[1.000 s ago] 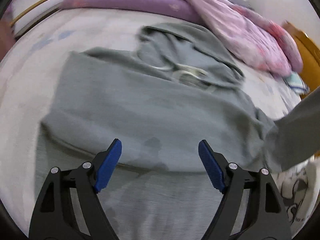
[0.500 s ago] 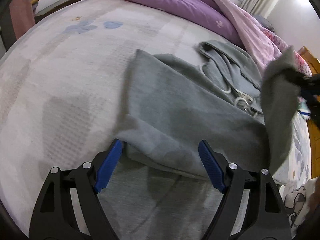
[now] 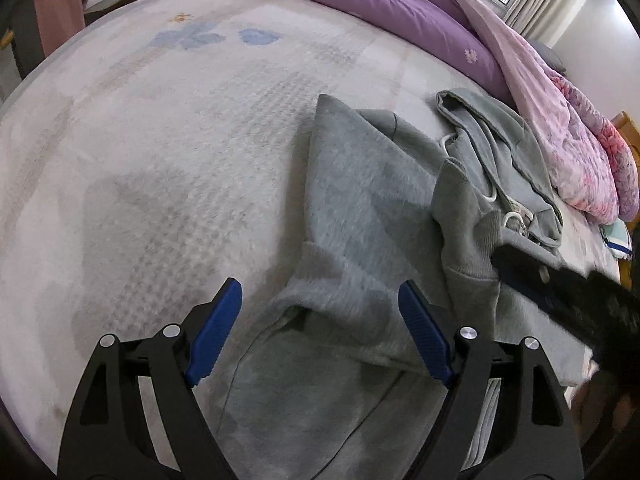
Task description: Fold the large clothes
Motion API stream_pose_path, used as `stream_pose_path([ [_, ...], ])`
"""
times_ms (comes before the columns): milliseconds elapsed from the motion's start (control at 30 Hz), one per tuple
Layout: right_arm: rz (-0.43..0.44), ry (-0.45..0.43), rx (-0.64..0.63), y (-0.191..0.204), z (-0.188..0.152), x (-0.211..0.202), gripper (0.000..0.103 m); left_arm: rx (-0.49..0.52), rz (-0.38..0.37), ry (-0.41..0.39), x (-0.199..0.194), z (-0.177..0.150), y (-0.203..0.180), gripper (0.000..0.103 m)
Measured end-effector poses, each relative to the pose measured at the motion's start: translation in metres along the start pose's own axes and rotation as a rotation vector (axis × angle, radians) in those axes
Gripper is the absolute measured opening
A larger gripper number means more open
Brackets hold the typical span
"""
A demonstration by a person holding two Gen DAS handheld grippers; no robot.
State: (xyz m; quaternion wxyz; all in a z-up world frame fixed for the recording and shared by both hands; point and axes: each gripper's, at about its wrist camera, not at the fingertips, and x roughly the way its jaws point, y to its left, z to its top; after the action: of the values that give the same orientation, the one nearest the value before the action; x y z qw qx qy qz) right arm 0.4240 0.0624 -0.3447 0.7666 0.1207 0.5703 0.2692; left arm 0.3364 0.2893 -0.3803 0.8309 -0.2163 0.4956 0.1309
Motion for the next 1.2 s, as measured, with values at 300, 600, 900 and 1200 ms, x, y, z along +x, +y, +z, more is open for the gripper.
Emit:
stream_pose_path([
  [300, 0.106, -0.037, 0.024, -0.026, -0.025, -0.039, 0.042, 0.017, -0.015, -0.065, -0.024, 0.010, -0.025, 0.082],
  [600, -0.218, -0.125, 0.118, -0.136, -0.034, -0.107, 0.019, 0.194, -0.070, -0.034, -0.001, 0.005, -0.092, 0.082],
  [900, -0.267, -0.106, 0.285, -0.240, -0.056, -0.114, 0.000, 0.242, 0.084, 0.057, 0.053, 0.002, -0.069, 0.083],
  [1200, -0.177, -0.168, 0.166, -0.199, -0.005, -0.144, 0.040, 0.237, -0.048, -0.027, -0.004, 0.046, -0.085, 0.090],
])
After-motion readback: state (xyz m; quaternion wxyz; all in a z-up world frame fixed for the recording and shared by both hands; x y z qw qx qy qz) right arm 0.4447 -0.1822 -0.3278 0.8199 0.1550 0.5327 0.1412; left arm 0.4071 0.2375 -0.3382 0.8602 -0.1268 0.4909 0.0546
